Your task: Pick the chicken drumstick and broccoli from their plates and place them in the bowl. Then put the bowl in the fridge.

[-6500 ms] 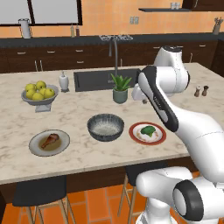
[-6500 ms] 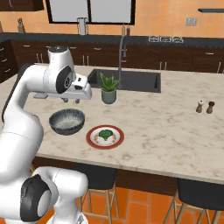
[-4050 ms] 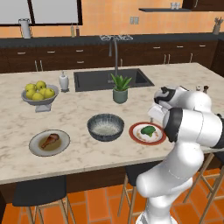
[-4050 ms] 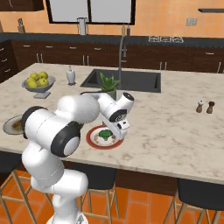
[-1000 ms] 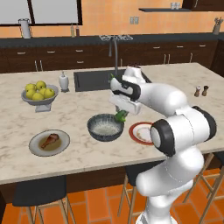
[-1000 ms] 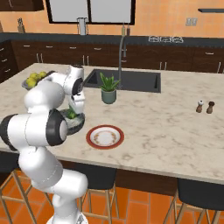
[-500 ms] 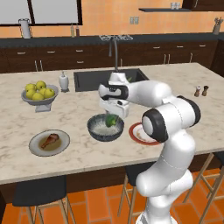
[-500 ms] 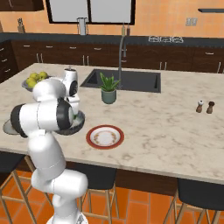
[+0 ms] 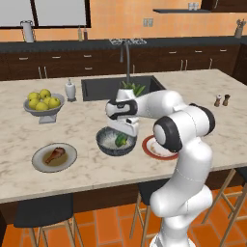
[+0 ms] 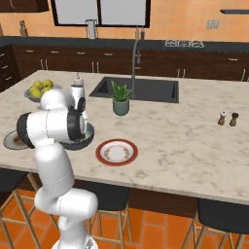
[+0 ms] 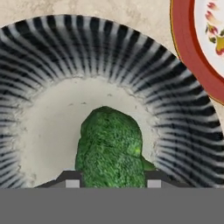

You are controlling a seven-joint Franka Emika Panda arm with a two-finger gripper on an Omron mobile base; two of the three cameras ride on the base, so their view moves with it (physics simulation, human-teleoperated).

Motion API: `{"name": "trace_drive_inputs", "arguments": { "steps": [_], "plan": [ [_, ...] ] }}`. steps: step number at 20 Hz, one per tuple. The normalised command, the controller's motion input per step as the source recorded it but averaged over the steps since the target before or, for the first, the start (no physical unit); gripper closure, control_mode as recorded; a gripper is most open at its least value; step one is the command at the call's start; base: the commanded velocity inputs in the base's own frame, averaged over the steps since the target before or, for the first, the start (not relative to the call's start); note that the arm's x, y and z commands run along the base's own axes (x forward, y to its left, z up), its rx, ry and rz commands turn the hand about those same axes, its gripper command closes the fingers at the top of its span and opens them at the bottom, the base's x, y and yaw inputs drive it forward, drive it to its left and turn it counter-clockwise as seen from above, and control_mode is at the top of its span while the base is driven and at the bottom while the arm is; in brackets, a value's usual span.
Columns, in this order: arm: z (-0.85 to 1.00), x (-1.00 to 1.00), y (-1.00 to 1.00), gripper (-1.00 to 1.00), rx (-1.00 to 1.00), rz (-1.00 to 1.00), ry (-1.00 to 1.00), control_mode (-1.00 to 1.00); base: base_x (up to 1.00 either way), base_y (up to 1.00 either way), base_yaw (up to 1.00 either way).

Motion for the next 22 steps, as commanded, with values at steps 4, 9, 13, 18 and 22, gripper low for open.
{"name": "trace_drive_inputs", "arguments": {
  "steps": [4, 9, 13, 18, 22],
  "plan": [
    [-0.08, 0.11, 0.04, -1.0, 0.0, 0.0, 0.0, -1.0, 0.0, 0.0, 0.0],
    [0.01, 0.0, 0.0, -1.0, 0.0, 0.0, -0.01, -1.0, 0.0, 0.0, 0.0],
    [0.35, -0.3, 0.0, -1.0, 0.0, 0.0, -0.08, -1.0, 0.0, 0.0, 0.0],
    [0.38, -0.6, -0.12, -1.0, 0.0, -0.01, 0.0, -1.0, 0.0, 0.0, 0.0],
    [0.19, -0.85, -0.48, -1.0, 0.0, 0.0, -0.01, -1.0, 0.0, 0.0, 0.0]
  ]
}}
